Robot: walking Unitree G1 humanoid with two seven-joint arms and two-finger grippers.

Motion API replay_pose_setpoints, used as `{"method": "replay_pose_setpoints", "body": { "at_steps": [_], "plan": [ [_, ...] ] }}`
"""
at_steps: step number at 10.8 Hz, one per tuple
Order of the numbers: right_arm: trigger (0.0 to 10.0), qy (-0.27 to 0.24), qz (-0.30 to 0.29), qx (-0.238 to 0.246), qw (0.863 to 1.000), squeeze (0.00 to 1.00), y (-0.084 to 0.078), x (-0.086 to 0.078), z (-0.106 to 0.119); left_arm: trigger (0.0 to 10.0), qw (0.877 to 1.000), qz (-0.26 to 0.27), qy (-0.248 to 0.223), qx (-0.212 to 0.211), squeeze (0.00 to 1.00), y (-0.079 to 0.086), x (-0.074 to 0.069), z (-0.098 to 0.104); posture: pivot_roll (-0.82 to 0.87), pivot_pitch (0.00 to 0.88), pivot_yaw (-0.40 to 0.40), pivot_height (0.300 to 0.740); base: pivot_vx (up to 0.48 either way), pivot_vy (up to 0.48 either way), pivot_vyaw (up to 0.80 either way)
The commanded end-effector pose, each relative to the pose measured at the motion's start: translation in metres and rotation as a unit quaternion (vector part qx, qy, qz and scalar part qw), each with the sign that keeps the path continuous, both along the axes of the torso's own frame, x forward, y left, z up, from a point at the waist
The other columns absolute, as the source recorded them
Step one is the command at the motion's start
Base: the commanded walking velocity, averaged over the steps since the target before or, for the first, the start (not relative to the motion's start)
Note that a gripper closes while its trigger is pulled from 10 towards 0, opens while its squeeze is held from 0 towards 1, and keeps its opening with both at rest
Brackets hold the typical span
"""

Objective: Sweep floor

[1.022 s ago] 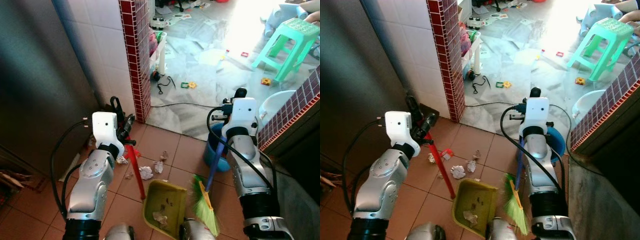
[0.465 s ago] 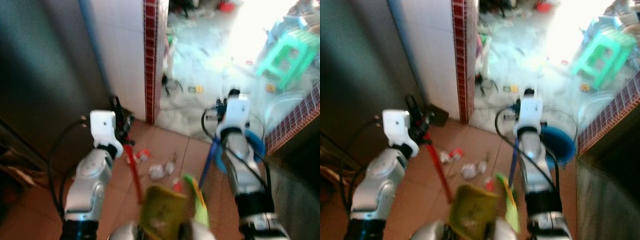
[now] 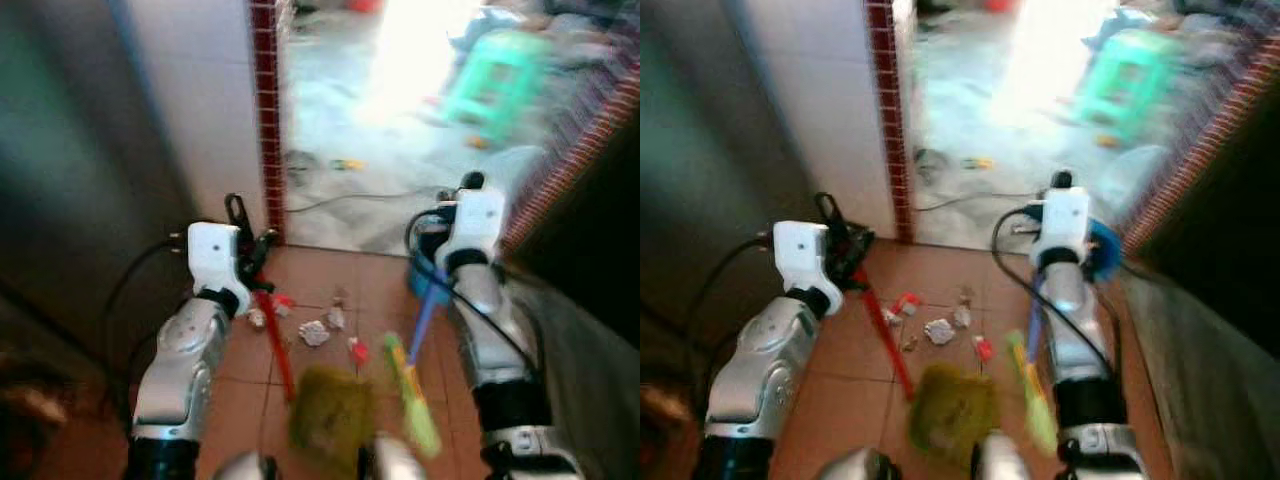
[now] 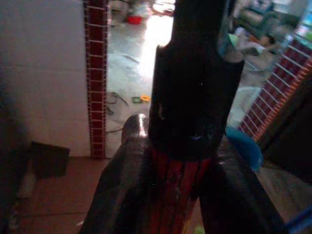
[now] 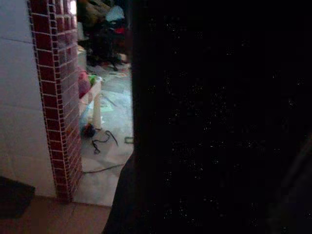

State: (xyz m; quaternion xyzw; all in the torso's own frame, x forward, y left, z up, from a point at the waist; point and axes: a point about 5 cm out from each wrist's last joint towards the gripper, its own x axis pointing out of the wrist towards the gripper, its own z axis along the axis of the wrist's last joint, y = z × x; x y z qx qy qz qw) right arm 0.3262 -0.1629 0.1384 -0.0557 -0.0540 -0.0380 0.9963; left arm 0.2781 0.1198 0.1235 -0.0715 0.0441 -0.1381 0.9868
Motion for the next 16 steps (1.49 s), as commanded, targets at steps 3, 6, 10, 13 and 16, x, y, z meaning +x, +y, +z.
{"method": "replay_pose_setpoints", "body": {
  "at_steps": [3, 6, 10, 13, 16],
  "plan": [
    [10.0, -0.002, -0.011, -0.005, 1.0, 0.0, -0.006, 0.002, 0.003, 10.0, 0.999, -0.028, -0.019, -0.03, 0.0, -0.011, 0.0, 0.01, -0.02, 0.076, 0.008, 0.74, 0.0, 0.0, -0.8],
    [10.0, -0.005, -0.007, -0.003, 1.0, 0.0, -0.003, 0.004, 0.004, 10.0, 0.996, -0.067, -0.054, 0.0, 0.0, -0.013, -0.002, 0.017, -0.02, 0.07, 0.007, 0.74, 0.0, 0.0, -0.27],
    [10.0, -0.004, -0.011, -0.003, 1.0, 0.0, -0.002, 0.003, 0.002, 10.0, 0.988, -0.115, -0.093, 0.042, 0.0, -0.021, -0.003, 0.024, -0.01, 0.069, 0.019, 0.74, 0.0, 0.0, 0.0],
    [10.0, 0.003, -0.022, -0.011, 1.0, 0.0, -0.008, 0.001, -0.002, 10.0, 0.994, -0.025, -0.079, 0.066, 0.0, -0.005, 0.004, 0.016, -0.01, 0.076, 0.013, 0.74, 0.0, 0.0, 0.0],
    [10.0, 0.004, -0.021, -0.009, 1.0, 0.0, -0.003, 0.003, -0.003, 10.0, 0.996, -0.004, -0.077, 0.044, 0.0, -0.008, 0.003, 0.018, 0.04, 0.083, 0.014, 0.74, 0.0, 0.0, 0.0]
  ]
}}
